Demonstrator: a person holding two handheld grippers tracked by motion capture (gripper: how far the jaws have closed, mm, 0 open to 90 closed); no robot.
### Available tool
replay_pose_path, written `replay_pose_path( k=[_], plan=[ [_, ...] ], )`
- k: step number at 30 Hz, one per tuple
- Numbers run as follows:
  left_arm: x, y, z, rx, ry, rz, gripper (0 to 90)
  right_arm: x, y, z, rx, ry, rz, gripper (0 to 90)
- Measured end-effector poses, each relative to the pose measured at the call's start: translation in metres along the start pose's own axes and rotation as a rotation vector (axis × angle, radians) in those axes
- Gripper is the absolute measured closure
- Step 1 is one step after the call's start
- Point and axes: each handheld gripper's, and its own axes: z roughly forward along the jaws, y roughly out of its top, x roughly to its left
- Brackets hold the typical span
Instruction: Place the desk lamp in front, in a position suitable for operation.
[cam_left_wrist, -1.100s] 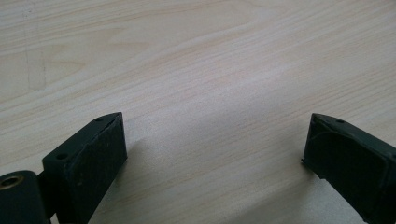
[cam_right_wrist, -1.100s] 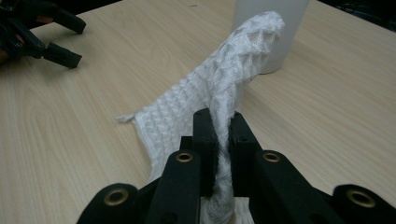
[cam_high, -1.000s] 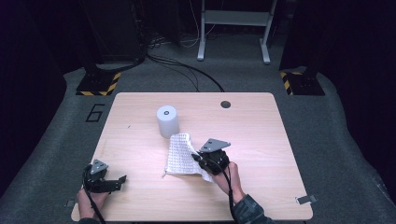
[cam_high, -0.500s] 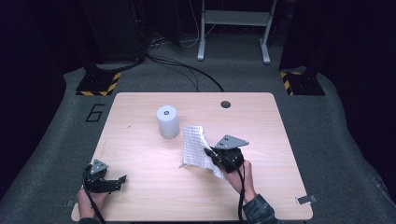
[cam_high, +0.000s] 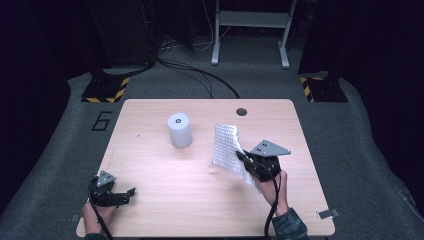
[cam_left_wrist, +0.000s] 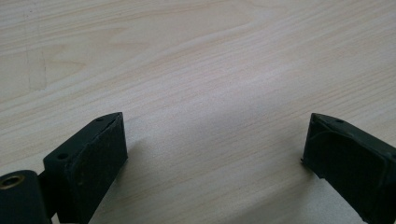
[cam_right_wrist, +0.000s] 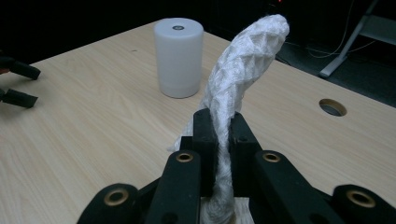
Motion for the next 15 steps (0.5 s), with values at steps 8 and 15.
replay_pose_path(
  k=[8, 15],
  plan=[
    [0.000, 0.000, 0.000, 0.001, 0.001, 0.001, 5.9, -0.014, -0.002, -0.013, -0.012, -0.047, 0.030, 84.7],
    [0.000, 0.000, 0.000, 0.001, 0.000, 0.002, 5.9, -0.027, -0.008, -0.024, -0.014, -0.093, 0.051, 84.7]
  ],
)
